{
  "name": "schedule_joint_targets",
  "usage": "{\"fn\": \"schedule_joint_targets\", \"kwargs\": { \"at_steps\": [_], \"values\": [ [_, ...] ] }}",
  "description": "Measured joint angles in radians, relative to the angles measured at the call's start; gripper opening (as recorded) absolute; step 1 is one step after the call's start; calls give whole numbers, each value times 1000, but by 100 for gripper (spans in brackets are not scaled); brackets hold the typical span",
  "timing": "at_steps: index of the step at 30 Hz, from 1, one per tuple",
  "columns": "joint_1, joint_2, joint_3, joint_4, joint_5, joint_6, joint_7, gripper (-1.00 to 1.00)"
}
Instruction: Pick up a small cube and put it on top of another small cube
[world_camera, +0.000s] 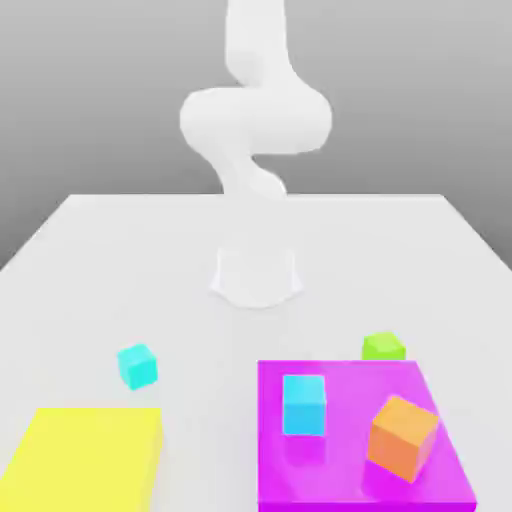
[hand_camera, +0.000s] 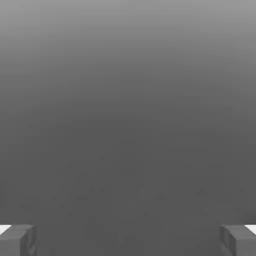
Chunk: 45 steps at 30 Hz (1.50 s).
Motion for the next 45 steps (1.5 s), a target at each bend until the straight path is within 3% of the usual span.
{"fn": "schedule_joint_targets", "kwargs": {
  "at_steps": [14,18,23,26,27,34,40,45],
  "values": [
    [-307,446,-95,-443,-71,382,267,0],
    [-382,649,-153,-576,-40,542,317,0],
    [-457,867,-75,-571,90,713,245,0],
    [-528,977,-2,-552,110,803,226,0],
    [-540,995,10,-549,109,817,226,-100],
    [-541,990,9,-550,105,814,230,-100],
    [-485,796,-69,-587,19,657,295,-100],
    [-429,671,-34,-563,1,508,294,-100]
  ]
}}
